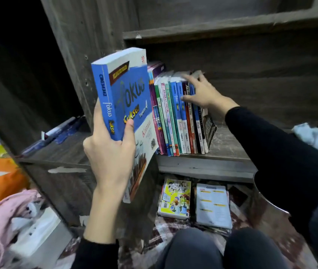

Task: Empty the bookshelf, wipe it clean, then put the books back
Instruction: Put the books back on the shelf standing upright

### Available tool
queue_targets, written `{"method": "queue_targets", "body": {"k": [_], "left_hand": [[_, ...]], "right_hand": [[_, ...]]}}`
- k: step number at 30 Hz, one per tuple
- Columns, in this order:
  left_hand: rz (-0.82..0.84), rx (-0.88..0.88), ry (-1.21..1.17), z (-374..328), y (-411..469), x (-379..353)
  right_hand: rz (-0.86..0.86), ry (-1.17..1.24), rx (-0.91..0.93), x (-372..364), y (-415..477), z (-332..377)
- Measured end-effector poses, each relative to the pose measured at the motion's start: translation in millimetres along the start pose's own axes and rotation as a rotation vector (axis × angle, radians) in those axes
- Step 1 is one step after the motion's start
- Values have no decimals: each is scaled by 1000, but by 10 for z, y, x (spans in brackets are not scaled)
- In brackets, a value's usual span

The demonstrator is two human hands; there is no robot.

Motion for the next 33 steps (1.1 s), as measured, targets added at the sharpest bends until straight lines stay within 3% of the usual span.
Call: {"method": "queue_targets", "body": {"k": [8,18,33], "left_hand": [[15,-15,-104,51,-36,-10],[68,-93,-215,-131,62,-425],[90,-108,-83,-349,327,-1283]], "right_hand": [[-87,-44,61,-28,-36,17],[-396,-50,92,193,-281,-245],[-432,7,112,308,-409,-505]]}}
Point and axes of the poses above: each hand's wrist, its own y-axis towards the middle knuckle, its own x-axis out of the back of the hand, z = x × y, the point moved 8 cm from there along y, towards the middle knuckle, and after that the axes turned 12 degrees about z, right-handed, at the moved point
